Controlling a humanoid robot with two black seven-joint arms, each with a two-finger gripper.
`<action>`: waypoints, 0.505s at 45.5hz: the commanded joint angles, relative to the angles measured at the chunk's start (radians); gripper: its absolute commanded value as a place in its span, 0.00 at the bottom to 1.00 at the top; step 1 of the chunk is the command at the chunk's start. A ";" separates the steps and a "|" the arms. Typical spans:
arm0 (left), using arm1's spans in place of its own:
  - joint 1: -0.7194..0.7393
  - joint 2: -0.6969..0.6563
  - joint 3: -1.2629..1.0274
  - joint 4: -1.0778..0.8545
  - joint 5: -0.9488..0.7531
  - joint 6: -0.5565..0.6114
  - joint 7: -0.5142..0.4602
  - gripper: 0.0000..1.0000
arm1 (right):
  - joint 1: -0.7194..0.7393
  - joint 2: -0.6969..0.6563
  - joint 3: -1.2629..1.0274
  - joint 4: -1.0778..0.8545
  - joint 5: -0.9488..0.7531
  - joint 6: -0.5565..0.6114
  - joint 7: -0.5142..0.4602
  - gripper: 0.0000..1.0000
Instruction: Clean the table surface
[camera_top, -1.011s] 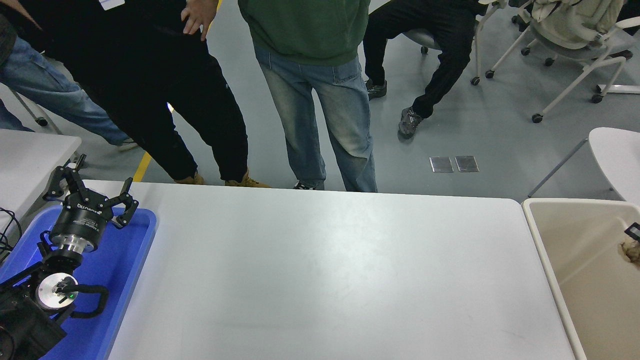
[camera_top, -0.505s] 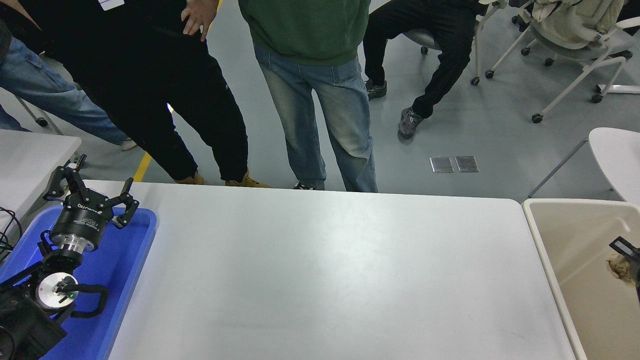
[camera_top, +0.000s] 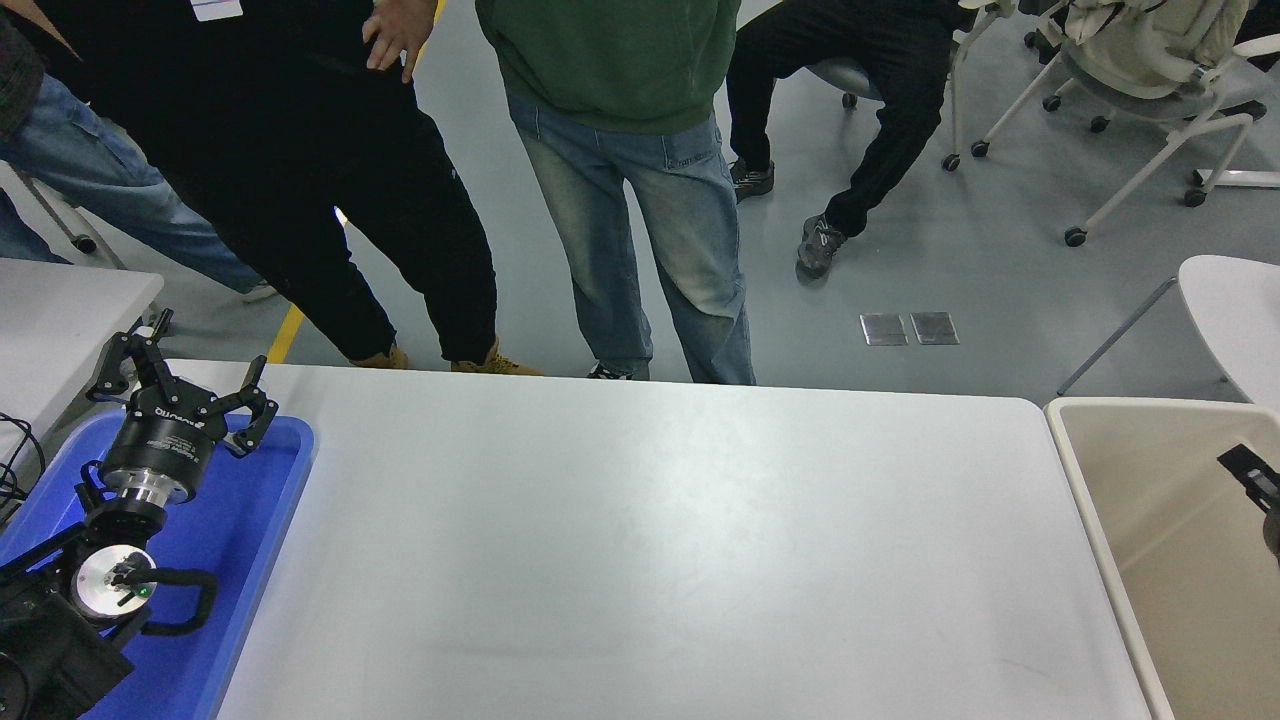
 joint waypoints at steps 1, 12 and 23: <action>0.000 0.000 0.000 0.000 -0.001 0.000 0.000 1.00 | 0.002 -0.010 0.023 0.002 0.071 -0.001 0.019 1.00; 0.001 0.000 0.000 0.000 0.001 0.000 0.000 1.00 | 0.025 -0.023 0.117 0.017 0.217 -0.003 0.074 1.00; 0.001 0.000 0.000 0.000 -0.001 0.001 0.000 1.00 | 0.063 -0.161 0.262 0.299 0.220 0.005 0.111 1.00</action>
